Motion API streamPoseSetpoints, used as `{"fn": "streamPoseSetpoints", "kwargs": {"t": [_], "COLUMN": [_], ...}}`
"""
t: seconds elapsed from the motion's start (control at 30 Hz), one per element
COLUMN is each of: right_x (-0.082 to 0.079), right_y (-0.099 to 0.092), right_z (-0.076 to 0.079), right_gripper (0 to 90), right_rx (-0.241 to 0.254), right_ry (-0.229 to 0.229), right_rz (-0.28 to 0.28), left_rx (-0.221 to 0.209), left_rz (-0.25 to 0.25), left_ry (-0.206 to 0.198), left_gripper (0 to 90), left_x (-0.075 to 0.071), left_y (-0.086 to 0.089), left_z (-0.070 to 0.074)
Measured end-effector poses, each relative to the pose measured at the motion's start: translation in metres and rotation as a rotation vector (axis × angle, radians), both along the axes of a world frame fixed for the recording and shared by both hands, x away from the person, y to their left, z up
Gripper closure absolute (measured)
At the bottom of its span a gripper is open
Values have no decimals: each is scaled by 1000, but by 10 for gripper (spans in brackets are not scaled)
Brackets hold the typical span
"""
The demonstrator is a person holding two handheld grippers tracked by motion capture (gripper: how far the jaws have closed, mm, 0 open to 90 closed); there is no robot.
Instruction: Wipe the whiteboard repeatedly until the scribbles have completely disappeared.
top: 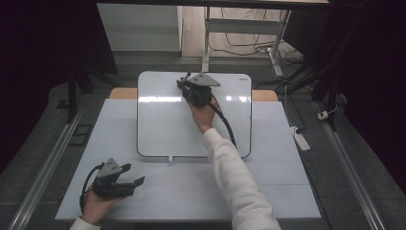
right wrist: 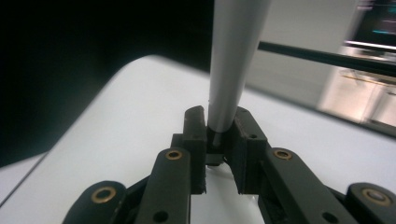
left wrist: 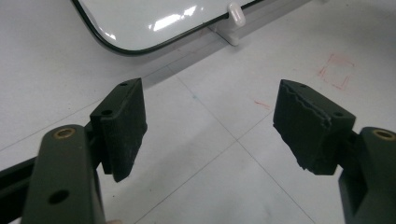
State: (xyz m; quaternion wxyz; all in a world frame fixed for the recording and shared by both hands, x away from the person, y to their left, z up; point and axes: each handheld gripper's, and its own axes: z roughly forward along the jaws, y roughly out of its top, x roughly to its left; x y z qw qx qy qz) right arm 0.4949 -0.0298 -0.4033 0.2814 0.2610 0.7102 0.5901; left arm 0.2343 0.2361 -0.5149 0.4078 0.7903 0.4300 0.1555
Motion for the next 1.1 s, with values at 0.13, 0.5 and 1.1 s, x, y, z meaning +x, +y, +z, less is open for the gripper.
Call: {"fn": "streamPoseSetpoints", "kwargs": {"t": [0.13, 0.5, 1.1], "right_x": [-3, -5, -10], "right_y": [1, -15, -35], "right_z": [-4, -2, -6], "right_gripper": [775, 775, 775], "right_rx": [25, 49, 10], "right_ry": [36, 28, -1], "right_rz": [31, -64, -73], "left_rx": [0, -2, 3], "left_rz": [2, -5, -7], "left_ry": [3, 2, 0], "left_gripper": [262, 261, 261], "left_x": [2, 3, 3], "left_y": [1, -1, -3], "left_z": [-1, -1, 0]}}
